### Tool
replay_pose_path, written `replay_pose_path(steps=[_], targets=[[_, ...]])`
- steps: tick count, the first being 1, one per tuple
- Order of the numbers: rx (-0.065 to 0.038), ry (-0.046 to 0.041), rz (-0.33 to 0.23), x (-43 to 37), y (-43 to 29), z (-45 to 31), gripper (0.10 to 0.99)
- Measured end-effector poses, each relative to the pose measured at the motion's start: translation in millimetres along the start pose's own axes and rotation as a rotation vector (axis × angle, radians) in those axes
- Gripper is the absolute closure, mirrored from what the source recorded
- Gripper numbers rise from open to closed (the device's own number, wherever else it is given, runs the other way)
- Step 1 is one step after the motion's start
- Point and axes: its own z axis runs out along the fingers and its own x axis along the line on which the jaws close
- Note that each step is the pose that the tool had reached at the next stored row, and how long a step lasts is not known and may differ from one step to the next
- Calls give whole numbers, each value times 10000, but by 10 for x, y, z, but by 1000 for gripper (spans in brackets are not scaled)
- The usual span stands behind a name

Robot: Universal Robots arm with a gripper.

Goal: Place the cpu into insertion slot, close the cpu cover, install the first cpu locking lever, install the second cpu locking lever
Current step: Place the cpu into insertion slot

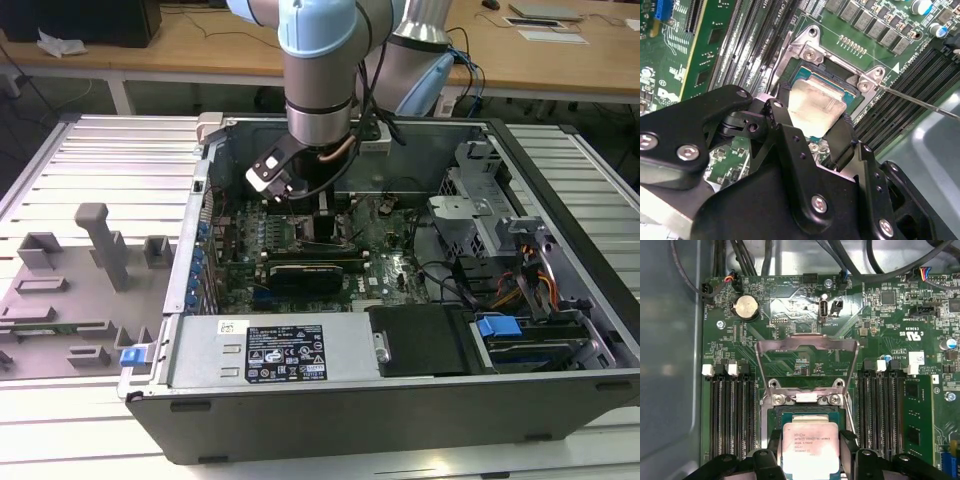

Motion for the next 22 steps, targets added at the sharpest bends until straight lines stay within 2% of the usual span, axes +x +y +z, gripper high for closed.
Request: replay_pose_path(steps=[9,18,20,21,22], targets=[[0,-5,47,10,-4,35,545],[-1,-4,44,17,-4,37,545],[-1,-4,44,17,-4,37,533],[-1,-4,44,17,-4,37,471],[-1,-4,44,17,-4,37,471]])
